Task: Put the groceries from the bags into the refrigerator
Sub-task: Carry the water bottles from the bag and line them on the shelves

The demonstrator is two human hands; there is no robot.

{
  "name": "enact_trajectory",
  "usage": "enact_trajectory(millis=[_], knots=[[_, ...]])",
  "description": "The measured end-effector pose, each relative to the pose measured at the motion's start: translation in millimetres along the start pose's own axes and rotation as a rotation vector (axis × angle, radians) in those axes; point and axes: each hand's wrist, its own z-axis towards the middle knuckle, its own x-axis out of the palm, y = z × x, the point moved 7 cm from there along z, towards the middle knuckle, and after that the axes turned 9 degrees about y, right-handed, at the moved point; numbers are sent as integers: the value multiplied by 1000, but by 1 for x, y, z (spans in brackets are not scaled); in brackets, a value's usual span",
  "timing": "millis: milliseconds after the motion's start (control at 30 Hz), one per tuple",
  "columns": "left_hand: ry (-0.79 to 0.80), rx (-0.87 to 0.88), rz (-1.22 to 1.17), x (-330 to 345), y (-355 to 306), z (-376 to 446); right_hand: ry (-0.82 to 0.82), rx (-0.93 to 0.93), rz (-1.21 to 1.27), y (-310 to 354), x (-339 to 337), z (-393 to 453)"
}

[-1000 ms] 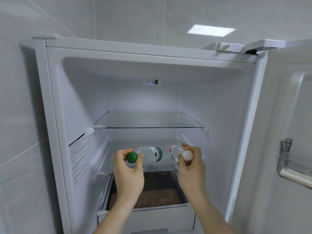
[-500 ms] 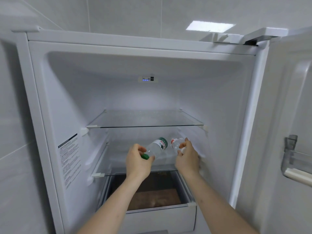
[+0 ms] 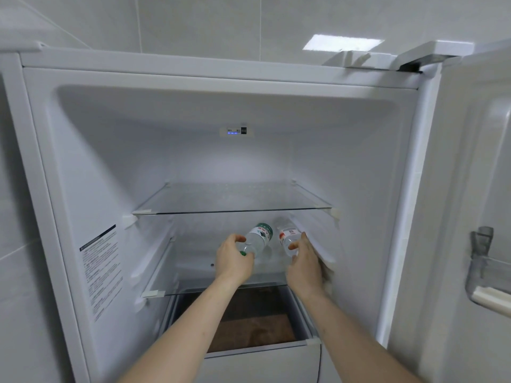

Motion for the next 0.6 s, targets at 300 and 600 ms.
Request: enact_trajectory(millis=[300, 600], knots=[[86, -31, -4, 23, -6, 8, -13, -29, -148, 9, -5, -19], [203, -34, -49, 50, -28, 11, 43, -48, -47, 13, -15, -46]])
